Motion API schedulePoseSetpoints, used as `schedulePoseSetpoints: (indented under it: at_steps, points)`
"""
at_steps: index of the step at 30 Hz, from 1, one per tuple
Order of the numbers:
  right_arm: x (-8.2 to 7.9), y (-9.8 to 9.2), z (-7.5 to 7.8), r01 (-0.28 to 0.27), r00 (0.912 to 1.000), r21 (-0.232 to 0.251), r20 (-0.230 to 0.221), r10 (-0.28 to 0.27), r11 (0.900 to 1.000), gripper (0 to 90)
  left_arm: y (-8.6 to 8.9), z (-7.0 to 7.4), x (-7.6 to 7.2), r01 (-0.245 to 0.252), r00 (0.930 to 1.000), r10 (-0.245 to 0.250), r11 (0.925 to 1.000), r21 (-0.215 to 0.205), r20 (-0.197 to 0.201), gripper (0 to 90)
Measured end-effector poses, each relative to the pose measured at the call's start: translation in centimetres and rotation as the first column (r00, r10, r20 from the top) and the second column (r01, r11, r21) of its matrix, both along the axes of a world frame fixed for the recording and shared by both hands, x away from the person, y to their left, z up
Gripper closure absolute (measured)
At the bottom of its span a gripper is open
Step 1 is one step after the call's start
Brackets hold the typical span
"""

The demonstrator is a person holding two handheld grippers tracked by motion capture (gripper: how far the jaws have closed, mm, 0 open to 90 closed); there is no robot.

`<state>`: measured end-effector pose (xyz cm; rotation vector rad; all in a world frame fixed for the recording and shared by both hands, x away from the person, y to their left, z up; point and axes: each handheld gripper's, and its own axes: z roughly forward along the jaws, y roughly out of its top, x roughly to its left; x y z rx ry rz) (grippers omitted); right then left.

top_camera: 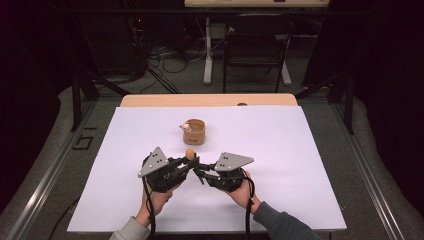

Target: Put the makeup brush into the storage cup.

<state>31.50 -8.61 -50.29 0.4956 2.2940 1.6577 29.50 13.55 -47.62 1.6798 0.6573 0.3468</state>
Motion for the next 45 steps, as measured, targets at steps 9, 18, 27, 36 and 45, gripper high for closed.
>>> schedulePoseSetpoints:
  at_steps: [9, 18, 27, 36, 45]
  points:
    - [0.1, -0.3, 0.3, -0.002, 0.9999, -0.012, -0.01, 0.002, 1.0, 59.2, -0.2, 0.3, -0.6, -0.003, 0.9989, 0.001, 0.9991, 0.042, 0.048, 78.4]
    - [0.5, -1.3, 0.4, 0.001, 0.9982, -0.039, -0.061, -0.003, 0.999, 36.0, 0.2, 0.3, -0.6, -0.029, 0.9973, 0.024, 0.9976, 0.063, 0.069, 78.4]
    - [0.9, -2.7, 0.5, 0.035, 0.9957, -0.065, -0.084, -0.04, 0.997, 21.5, 0.7, 0.2, -0.2, -0.054, 0.9962, 0.048, 0.9945, 0.089, 0.073, 78.3]
    - [0.9, -4.7, 0.4, 0.064, 0.9941, -0.114, -0.08, -0.073, 0.991, 13.1, 1.3, 0.4, -0.1, -0.077, 0.9938, 0.068, 0.9908, 0.111, 0.089, 78.3]
    - [0.5, -6.4, 0.4, 0.108, 0.9922, -0.148, -0.046, -0.116, 0.983, 4.7, 1.7, 0.4, 0.3, -0.09, 0.993, 0.078, 0.9873, 0.131, 0.089, 78.3]
